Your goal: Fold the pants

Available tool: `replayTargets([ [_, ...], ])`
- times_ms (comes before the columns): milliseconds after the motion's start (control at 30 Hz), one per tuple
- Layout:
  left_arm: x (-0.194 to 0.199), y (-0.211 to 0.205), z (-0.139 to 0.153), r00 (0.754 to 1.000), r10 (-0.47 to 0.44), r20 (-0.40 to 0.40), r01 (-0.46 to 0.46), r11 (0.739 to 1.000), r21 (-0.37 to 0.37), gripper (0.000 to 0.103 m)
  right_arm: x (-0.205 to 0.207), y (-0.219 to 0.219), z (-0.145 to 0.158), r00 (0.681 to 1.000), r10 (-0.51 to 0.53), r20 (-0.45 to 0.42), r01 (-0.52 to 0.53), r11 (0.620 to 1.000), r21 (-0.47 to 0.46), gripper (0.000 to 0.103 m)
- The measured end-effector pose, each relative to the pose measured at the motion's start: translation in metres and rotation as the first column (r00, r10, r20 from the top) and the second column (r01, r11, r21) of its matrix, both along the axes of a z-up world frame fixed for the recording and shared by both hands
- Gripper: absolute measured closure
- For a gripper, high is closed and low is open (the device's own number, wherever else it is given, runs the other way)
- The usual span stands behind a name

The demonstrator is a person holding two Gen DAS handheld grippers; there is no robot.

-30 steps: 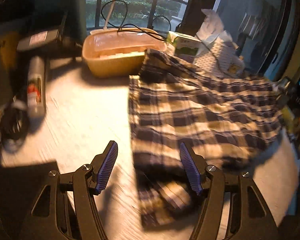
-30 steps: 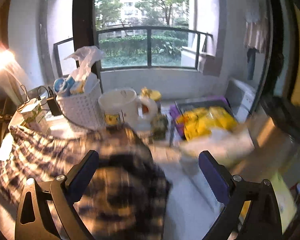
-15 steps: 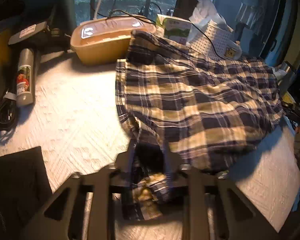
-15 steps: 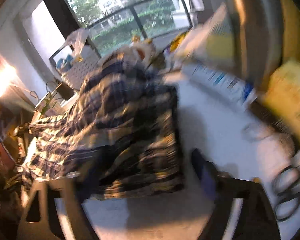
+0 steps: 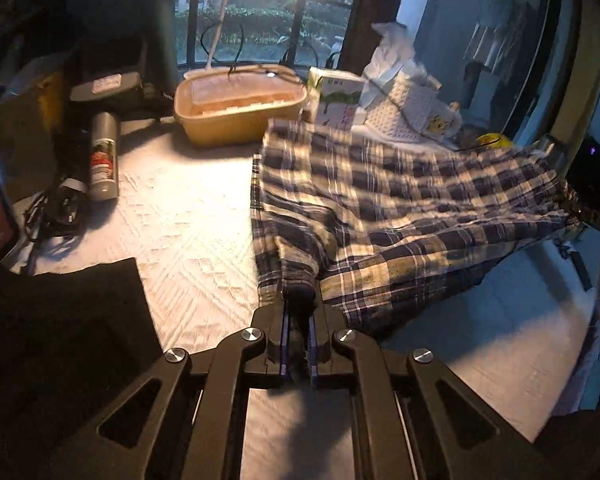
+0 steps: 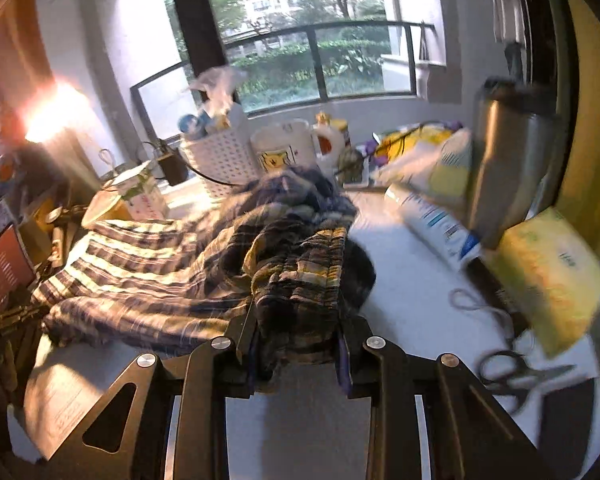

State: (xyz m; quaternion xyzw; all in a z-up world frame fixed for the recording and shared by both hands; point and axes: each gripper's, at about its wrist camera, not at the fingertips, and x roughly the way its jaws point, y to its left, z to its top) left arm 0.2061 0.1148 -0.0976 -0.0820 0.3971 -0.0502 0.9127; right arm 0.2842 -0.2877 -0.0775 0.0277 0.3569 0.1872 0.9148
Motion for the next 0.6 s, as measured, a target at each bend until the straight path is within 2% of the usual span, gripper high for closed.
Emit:
replayTargets([
  [100, -0.014, -0.003, 0.004, 1.0, -0.016, -0.004, 0.016, 1.0, -0.004, 0.097, -0.017, -0.006, 0.011, 1.0, 0.014, 0.015, -0.014, 0.999, -0.037, 0.074],
  [200, -0.025, -0.006, -0.004, 0.999, -0.027, -0.033, 0.027, 1.0, -0.011, 0.097, -0.024, -0.006, 0.004, 1.0, 0.012, -0.007, -0.012, 0.999, -0.049, 0.074],
  [400, -0.03, 0.014, -0.037, 0.99, 0.039, -0.138, -0.055, 0.992, -0.114, 0.089, -0.032, -0.017, -0.046, 0.995, -0.014, -0.1, 0.004, 0.995, -0.1, 0.074],
  [467, -0.029, 0.023, -0.042, 0.981, 0.096, -0.169, -0.11, 0.991, -0.072, 0.089, -0.031, -0.017, -0.063, 0.991, -0.022, -0.133, 0.007, 0.994, -0.11, 0.074],
  [533, -0.033, 0.027, -0.037, 0.981, 0.11, -0.16, -0.12, 0.991, -0.054, 0.088, -0.031, -0.022, -0.071, 0.988, -0.03, -0.151, 0.016, 0.995, -0.096, 0.073],
  [600, -0.035, 0.032, -0.03, 0.979, 0.141, -0.148, -0.142, 0.99, 0.005, 0.088, -0.031, -0.028, -0.071, 0.985, -0.019, -0.169, 0.006, 0.997, -0.079, 0.064],
])
